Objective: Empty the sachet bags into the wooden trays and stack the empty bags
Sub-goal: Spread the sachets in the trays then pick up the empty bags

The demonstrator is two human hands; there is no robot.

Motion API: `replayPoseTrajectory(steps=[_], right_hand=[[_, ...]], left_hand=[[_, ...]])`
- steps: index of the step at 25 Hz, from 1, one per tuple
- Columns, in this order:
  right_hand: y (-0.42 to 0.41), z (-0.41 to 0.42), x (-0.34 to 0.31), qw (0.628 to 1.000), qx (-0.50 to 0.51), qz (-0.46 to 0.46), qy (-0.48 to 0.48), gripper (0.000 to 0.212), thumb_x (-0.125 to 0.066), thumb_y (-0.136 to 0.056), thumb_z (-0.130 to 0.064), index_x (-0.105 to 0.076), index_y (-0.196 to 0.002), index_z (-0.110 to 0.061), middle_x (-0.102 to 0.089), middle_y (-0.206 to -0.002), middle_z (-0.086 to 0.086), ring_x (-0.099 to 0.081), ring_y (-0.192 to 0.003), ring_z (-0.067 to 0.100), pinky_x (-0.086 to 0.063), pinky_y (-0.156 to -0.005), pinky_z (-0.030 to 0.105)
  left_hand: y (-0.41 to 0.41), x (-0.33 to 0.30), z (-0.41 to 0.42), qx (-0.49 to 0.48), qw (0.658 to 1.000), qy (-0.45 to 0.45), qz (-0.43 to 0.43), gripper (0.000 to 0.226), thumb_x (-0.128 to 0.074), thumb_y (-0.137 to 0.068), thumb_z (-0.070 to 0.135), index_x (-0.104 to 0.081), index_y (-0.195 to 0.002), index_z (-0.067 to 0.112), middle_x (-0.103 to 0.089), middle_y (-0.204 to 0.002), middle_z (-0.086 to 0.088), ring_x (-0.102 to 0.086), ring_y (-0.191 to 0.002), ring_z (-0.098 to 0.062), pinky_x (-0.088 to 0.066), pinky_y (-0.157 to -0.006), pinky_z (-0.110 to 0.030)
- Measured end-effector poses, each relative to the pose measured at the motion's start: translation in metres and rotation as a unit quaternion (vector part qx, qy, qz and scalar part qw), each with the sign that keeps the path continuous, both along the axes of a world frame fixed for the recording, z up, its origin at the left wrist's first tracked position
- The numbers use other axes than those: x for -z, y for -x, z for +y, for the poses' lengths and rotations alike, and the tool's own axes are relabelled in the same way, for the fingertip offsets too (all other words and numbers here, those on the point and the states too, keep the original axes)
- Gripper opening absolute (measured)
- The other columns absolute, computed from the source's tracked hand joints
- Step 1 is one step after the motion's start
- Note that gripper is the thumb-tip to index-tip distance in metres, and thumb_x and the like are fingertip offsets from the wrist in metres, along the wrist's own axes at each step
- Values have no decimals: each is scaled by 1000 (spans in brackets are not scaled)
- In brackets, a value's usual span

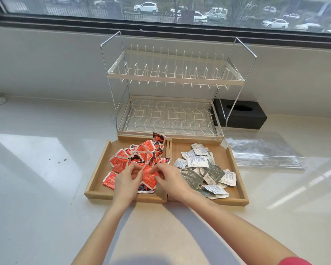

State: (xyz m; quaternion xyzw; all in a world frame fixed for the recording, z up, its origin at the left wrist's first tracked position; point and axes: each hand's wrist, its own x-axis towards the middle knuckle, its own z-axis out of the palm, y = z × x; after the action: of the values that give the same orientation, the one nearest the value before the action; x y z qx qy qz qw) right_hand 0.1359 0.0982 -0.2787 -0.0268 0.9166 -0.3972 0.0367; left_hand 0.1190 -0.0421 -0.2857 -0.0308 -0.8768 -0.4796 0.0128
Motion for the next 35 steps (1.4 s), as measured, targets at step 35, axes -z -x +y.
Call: replayPoseTrajectory(steps=[35], right_hand=[[-14, 85, -14, 971, 2, 66, -230, 56, -40, -93, -30, -18, -144, -25, -11, -157, -1, 0, -144, 14, 8, -115, 40]], left_hand=[[5, -24, 60, 149, 918, 360, 69, 68, -40, -89, 46, -5, -143, 26, 2, -156, -7, 9, -142, -29, 5, -114, -48]])
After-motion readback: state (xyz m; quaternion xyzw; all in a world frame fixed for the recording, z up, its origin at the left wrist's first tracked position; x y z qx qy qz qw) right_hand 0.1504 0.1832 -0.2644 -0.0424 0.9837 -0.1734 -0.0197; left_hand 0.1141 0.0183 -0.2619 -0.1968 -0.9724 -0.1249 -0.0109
